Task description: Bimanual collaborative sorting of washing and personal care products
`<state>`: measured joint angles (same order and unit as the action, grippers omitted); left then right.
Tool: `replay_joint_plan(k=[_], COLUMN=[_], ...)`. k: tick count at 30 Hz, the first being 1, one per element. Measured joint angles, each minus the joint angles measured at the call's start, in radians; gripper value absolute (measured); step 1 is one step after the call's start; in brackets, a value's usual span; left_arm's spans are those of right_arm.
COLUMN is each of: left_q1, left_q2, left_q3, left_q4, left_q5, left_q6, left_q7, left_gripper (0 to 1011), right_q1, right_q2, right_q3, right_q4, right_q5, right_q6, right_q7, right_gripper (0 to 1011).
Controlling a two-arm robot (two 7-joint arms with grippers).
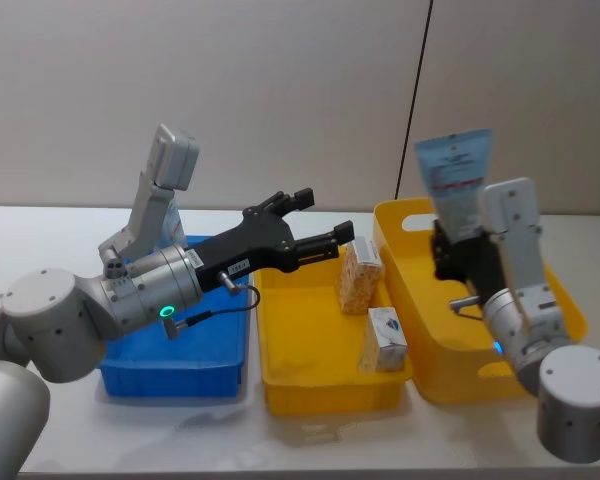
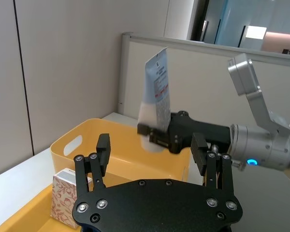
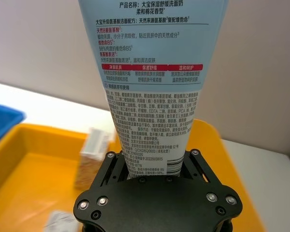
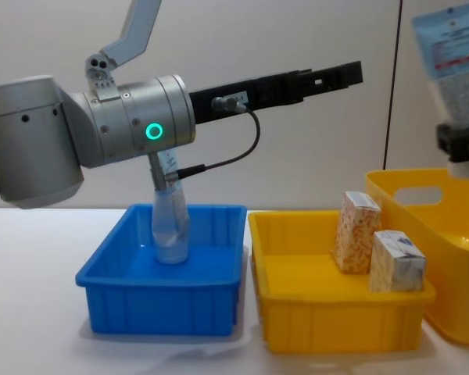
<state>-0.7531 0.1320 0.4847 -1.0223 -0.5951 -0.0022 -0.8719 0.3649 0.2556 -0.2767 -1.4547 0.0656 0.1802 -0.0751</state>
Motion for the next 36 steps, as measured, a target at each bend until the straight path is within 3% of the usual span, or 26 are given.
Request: replay_joint_plan(k=[10, 17, 18, 27, 36], left_q1=[0.0, 0.0, 0.0, 0.0, 0.0], left_q2=[0.0, 0.0, 0.0, 0.0, 0.0], left_q3=[0.0, 0.0, 0.0, 0.0, 0.0], left_q4=[0.0, 0.0, 0.0, 0.0, 0.0], left_q5=[0.0, 0.0, 0.0, 0.0, 0.0], left_q6=[0.0, 0.0, 0.0, 0.0, 0.0], left_q7=[0.0, 0.0, 0.0, 0.0, 0.0], left_gripper=[1001, 1001, 1001, 1001, 1001], right_q1=[0.008, 0.015, 0.018, 0.029, 0.036], right_q2=[-0.019, -0.041, -0.049, -0.071, -0.083], right_q3=[0.08, 0.127, 0.141, 0.167, 0.179], right_q4=[0.004, 0.003, 0.003, 0.013, 0.022], right_q5=[0.004, 0.027, 0.037, 0.059, 0.069], right_q6=[0.07, 0.16, 0.196, 0.268, 0.302], right_q7=[-0.078, -0.111, -0.117, -0.121, -0.122], right_gripper=[328, 322, 319, 319, 322])
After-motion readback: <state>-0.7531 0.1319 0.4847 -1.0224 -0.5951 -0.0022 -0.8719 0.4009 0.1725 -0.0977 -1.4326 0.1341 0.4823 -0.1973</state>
